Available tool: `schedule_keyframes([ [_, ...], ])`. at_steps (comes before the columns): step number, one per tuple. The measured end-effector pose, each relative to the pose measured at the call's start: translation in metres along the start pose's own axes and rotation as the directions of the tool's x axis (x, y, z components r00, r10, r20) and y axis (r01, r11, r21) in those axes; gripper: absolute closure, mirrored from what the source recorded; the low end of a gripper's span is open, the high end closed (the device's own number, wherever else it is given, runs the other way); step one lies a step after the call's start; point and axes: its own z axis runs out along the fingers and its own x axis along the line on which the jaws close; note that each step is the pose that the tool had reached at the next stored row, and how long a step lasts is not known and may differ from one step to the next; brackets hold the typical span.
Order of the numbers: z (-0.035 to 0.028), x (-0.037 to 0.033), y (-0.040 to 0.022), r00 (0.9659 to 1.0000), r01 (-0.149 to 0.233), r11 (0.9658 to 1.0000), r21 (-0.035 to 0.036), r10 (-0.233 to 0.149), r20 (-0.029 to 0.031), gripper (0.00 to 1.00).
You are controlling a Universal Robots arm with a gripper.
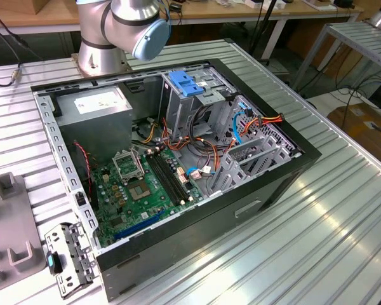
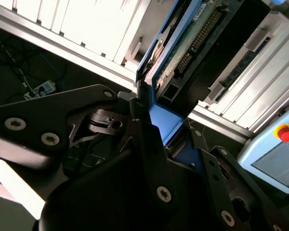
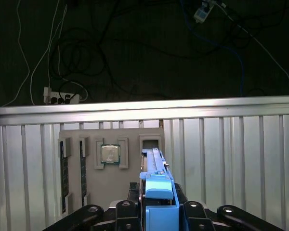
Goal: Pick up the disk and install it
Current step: 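Pick up the disk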
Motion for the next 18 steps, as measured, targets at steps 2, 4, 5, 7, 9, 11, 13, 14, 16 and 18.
schedule_keyframes([
  [2,-0.0002,0.0000,0.0000,1.0000,0.000,1.0000,0.0000,0.000,0.0000,0.63],
  [4,-0.0003,0.0000,0.0000,1.0000,0.000,1.0000,0.0000,0.000,0.0000,0.63],
  [5,-0.0004,0.0000,0.0000,1.0000,0.000,1.0000,0.0000,0.000,0.0000,0.63],
  [7,-0.0006,0.0000,-0.0006,1.0000,0.000,1.0000,-0.0003,0.000,-0.0002,0.63],
  [9,-0.0004,0.0000,-0.0025,1.0000,0.000,1.0000,0.0000,0.000,-0.0001,0.63],
  [11,-0.0004,-0.0002,-0.0048,1.0000,0.000,1.0000,0.0000,0.000,0.0000,0.63],
  [13,-0.0004,-0.0003,-0.0071,1.0000,0.000,1.0000,0.0000,0.000,0.0000,0.63],
  [14,-0.0004,-0.0004,-0.0078,1.0000,0.000,1.0000,0.0000,0.000,0.0000,0.63],
  [16,-0.0004,-0.0004,-0.0080,1.0000,0.000,1.0000,0.0000,0.000,0.0000,0.63],
  [18,-0.0004,-0.0004,-0.0082,1.0000,0.000,1.0000,0.0000,0.000,-0.0001,0.63],
])
